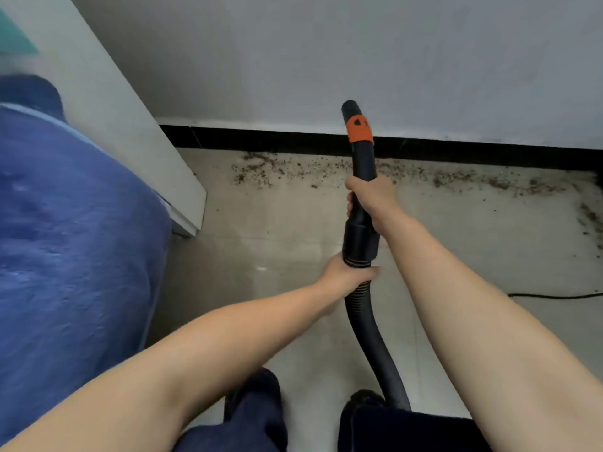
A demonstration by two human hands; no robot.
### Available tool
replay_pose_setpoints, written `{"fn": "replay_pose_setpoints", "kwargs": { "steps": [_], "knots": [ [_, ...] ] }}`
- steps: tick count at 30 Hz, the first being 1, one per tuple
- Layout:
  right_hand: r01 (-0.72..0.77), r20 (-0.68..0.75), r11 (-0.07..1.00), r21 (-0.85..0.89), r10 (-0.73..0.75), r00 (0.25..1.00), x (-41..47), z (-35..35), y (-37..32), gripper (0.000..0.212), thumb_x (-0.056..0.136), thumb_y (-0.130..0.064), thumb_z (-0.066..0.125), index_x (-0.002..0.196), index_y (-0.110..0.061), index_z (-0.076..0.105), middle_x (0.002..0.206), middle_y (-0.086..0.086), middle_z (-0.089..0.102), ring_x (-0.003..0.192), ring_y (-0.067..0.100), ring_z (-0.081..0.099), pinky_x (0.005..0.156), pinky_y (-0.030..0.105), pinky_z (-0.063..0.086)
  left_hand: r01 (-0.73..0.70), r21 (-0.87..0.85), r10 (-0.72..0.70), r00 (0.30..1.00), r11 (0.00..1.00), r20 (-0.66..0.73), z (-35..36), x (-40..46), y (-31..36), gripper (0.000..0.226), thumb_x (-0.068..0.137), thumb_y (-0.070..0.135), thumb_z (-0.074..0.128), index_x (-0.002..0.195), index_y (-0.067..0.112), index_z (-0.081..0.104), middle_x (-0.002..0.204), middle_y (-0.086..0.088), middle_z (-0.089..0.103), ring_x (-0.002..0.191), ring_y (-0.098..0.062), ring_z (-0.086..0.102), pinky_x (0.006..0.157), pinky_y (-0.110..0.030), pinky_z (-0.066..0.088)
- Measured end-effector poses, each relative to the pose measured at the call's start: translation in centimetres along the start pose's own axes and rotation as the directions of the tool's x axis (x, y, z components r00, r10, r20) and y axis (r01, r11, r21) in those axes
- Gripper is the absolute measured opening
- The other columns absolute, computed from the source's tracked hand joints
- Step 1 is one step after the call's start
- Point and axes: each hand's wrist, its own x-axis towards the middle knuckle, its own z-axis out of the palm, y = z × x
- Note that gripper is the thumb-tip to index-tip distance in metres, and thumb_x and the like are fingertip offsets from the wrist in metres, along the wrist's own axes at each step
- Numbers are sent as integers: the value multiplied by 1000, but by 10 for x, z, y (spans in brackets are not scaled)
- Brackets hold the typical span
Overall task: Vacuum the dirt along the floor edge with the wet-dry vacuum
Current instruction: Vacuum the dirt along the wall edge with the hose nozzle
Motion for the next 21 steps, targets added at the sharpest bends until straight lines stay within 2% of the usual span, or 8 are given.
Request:
{"fn": "replay_pose_setpoints", "kwargs": {
  "steps": [5,9,12,17,21],
  "knots": [
    [-110,52,993,47,107,993,51,28,63,12,88,-5,56,82,-7,45,61,8,48,45,18,46,43,23,43,-13,-144,9,1000,989,-29,-17,42,-56,11,80,7,69,80,9,59,65,-7,62,54,-17,58,60,-26,50],
    [-218,47,974,66,215,976,56,38,94,11,86,-2,55,91,-3,46,57,9,47,36,16,45,39,21,42,143,-142,-144,990,980,2,-20,38,-76,9,78,5,67,75,9,59,60,-6,60,51,-17,57,56,-25,48],
    [-300,38,951,70,298,954,60,31,107,10,84,-1,56,88,-4,47,56,8,48,35,14,46,40,22,43,213,-160,-206,977,964,58,-14,34,-79,10,78,4,67,76,9,58,61,-7,59,51,-17,56,53,-23,48],
    [-339,52,939,56,336,940,81,34,130,10,82,-3,58,82,-5,49,45,4,49,34,16,46,41,24,45,280,-239,-269,960,930,78,-9,51,-92,9,80,5,66,83,7,58,63,-7,59,53,-18,56,52,-24,48],
    [-340,88,940,24,337,937,87,47,138,10,81,-5,58,84,-7,49,45,4,49,36,18,45,43,26,44,302,-273,-297,953,913,58,-12,56,-103,8,80,5,66,83,7,59,63,-8,59,52,-17,57,51,-24,49]
  ]
}}
